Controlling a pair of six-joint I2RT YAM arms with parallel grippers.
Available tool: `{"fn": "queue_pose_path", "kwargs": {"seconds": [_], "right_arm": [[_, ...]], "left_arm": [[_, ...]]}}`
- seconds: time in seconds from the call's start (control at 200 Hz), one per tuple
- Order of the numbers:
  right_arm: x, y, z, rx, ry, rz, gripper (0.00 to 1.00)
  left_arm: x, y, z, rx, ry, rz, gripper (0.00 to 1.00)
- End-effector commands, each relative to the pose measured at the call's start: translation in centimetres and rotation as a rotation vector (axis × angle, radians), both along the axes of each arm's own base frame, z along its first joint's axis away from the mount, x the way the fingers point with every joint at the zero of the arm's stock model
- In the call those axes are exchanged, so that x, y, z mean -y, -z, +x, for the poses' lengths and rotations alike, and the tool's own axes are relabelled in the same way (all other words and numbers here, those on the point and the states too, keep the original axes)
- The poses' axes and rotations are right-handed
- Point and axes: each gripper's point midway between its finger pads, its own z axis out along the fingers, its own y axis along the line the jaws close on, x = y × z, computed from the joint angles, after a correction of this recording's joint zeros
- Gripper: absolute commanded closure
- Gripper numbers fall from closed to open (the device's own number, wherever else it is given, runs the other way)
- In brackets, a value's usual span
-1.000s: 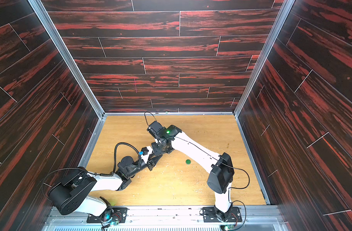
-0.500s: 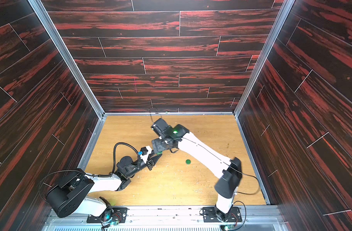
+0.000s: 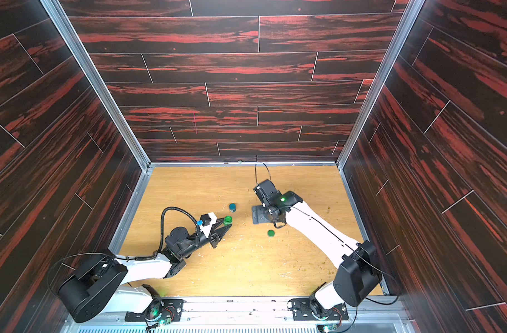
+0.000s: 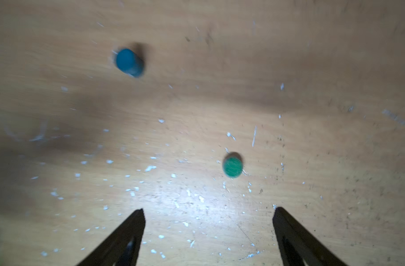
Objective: Close the paint jar lid
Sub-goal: Pick up the lid from the center of the board.
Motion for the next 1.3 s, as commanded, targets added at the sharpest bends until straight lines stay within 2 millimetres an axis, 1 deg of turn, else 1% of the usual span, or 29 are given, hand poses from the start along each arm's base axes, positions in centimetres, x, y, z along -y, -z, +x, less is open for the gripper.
{"fn": "queue_pose_path", "kwargs": {"seconds": [0.0, 0.12, 0.245, 0.346, 0.471, 0.546, 0.626, 0.852, 1.077, 1.298], "right_arm": [[-0.1, 2.1, 0.0, -0.03, 0.021, 0.034, 0.1], [0.4, 5.2, -0.1, -0.077, 0.03, 0.007, 0.11], [0.5, 7.6, 0.0, -0.117, 0.034, -0.012, 0.13], [0.6, 9.0, 0.2, -0.142, 0.04, -0.024, 0.15], [0.9, 10.6, 0.4, -0.169, 0.054, -0.029, 0.22], [1.1, 11.3, 0.5, -0.183, 0.063, -0.036, 0.23], [1.3, 12.0, 0.4, -0.197, 0.064, -0.041, 0.27], [1.7, 13.4, 0.2, -0.225, 0.071, -0.058, 0.32], [2.1, 14.1, 0.1, -0.236, 0.08, -0.072, 0.4], [2.2, 14.7, 0.1, -0.245, 0.08, -0.082, 0.45]], "left_arm": [[0.0, -0.5, -0.8, 0.013, 0.022, -0.008, 0.74], [-0.2, -0.5, -1.0, 0.01, 0.019, -0.004, 0.75], [-0.4, -0.6, -1.2, 0.012, 0.015, 0.001, 0.76], [-0.5, -0.5, -1.2, 0.012, 0.012, 0.006, 0.76], [-0.6, -0.5, -1.4, 0.01, 0.013, 0.01, 0.76], [-0.7, -0.4, -1.5, 0.009, 0.012, 0.013, 0.76], [-0.7, -0.4, -1.6, 0.011, 0.014, 0.014, 0.76], [-0.7, -0.2, -1.5, 0.008, 0.012, 0.021, 0.77], [-0.7, -0.3, -1.5, 0.008, 0.011, 0.021, 0.77], [-0.7, -0.3, -1.4, 0.008, 0.012, 0.023, 0.77]]}}
